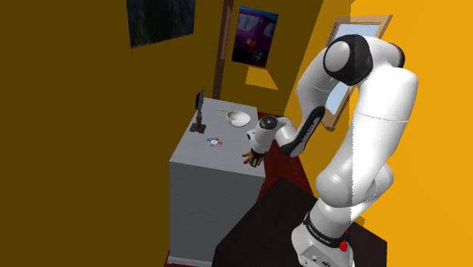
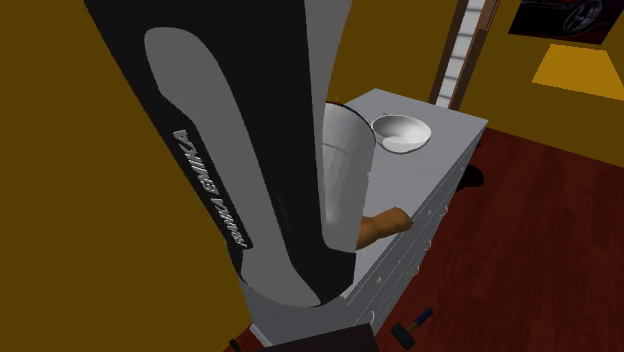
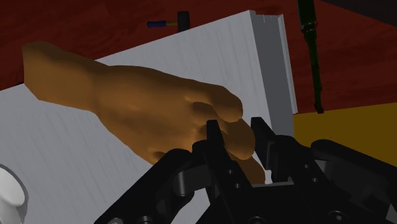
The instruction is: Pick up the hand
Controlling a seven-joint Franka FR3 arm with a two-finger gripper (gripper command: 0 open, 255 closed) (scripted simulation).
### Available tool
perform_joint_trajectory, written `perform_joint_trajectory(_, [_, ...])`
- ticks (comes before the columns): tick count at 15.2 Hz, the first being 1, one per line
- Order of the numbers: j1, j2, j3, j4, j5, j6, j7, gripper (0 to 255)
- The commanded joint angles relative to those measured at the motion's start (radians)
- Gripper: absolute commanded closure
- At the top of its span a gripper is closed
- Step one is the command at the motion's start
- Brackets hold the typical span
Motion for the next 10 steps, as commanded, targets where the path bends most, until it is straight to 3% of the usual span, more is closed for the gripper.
perform_joint_trajectory(1, [-0.004,-0.038,0.000,-0.023,0.070,-0.002,-0.076,255])
perform_joint_trajectory(8, [-0.014,-0.172,0.023,-0.097,0.336,-0.027,-0.342,255])
perform_joint_trajectory(10, [-0.013,-0.175,0.023,-0.099,0.342,-0.028,-0.348,255])
